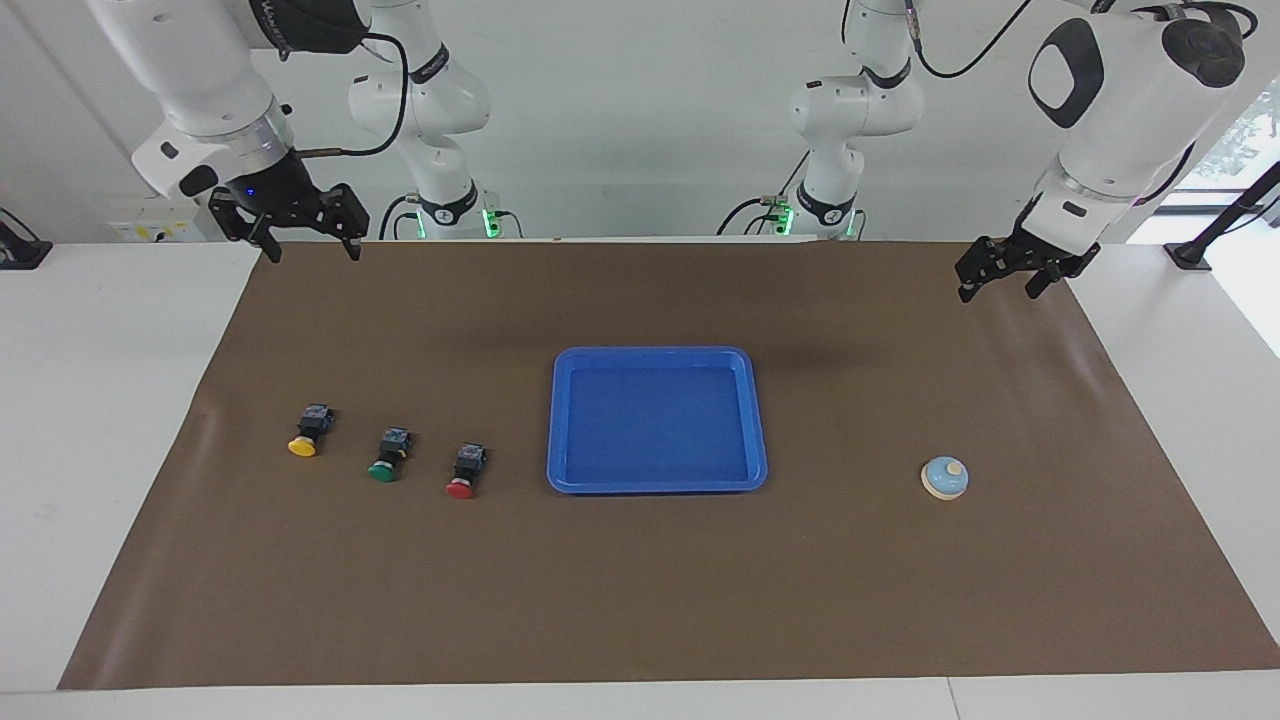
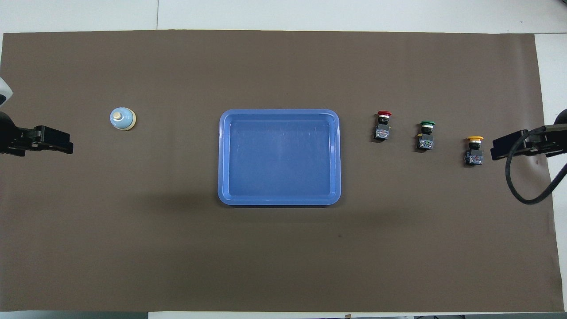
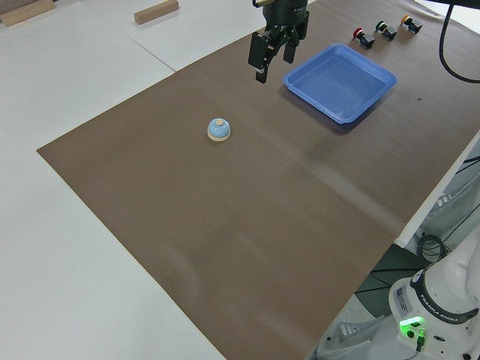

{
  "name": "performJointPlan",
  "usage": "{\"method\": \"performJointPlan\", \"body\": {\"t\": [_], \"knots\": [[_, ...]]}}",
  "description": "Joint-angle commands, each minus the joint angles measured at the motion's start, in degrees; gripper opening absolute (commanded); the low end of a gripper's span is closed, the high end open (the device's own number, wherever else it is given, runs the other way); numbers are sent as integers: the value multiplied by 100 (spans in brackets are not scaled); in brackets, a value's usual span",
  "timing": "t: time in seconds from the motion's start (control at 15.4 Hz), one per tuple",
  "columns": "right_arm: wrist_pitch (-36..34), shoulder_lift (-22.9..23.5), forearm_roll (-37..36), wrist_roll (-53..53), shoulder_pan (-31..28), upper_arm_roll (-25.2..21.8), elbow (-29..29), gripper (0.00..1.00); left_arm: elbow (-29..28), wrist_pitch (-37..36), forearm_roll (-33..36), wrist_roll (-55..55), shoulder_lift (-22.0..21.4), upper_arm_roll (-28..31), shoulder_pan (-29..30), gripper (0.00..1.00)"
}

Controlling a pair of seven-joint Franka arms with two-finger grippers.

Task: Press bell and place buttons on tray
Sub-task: 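Move the left gripper toward the silver bell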

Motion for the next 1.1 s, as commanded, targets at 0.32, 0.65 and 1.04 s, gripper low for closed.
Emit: {"method": "performJointPlan", "body": {"t": [0.32, 0.65, 1.04], "knots": [[23, -74, -55, -83, -13, -6, -78, 100, -181, 118, -48, -15, -153, -10, -45, 100], [23, -82, -55, -83, -13, -6, -78, 100, -321, 953, -48, 47, 101, -10, -45, 0], [23, -74, -55, -83, -13, -6, -78, 100, -216, 2453, -48, 29, 1356, -1, 8, 0]]}}
